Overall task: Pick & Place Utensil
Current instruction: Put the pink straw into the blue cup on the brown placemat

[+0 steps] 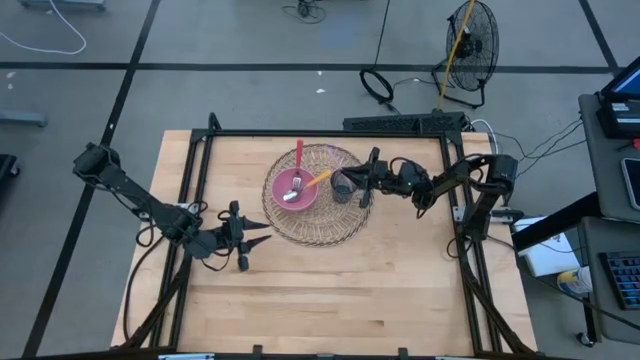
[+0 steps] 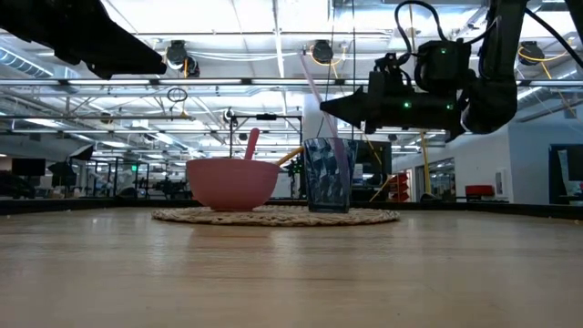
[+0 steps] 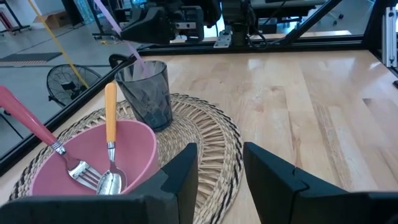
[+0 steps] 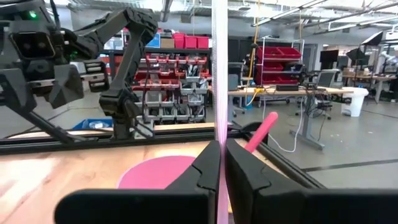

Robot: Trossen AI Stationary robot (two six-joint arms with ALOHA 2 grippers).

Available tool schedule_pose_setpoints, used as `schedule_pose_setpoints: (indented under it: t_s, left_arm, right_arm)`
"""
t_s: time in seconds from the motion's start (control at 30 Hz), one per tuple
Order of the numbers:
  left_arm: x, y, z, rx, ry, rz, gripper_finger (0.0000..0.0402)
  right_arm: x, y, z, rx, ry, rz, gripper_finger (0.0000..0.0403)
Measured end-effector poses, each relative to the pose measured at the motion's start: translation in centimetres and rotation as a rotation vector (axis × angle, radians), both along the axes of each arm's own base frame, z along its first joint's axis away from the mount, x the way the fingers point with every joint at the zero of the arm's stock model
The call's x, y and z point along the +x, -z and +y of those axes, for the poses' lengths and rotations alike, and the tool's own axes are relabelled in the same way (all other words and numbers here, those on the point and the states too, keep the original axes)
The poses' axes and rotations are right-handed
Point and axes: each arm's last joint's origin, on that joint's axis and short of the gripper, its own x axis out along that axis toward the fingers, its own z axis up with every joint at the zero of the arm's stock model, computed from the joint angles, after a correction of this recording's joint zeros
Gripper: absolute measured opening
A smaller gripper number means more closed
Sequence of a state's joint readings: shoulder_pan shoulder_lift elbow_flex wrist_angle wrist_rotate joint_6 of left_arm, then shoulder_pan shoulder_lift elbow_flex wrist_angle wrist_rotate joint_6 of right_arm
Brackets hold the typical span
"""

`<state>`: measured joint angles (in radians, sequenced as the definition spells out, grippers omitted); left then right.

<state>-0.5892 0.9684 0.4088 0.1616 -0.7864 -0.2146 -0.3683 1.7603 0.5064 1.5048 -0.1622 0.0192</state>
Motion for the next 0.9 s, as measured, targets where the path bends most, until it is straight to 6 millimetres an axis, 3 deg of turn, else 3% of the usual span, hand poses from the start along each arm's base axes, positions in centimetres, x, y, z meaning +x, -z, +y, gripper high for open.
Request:
schedule_pose_setpoints:
  t_s: [0.27,0.9]
  left_arm:
    - [0.00,0.00,0.00,-0.001,-0.001,-0.001,0.0131]
    - [0.00,0.00,0.00,-0.005,-0.002,-0.002,0.0131]
  right_arm:
    - [0.14,0.94,0.06,0.069,-0.006,0.087,0.0008]
    - [0.15,1.03,0.06,0.130,-0.014,0.083,0.0017]
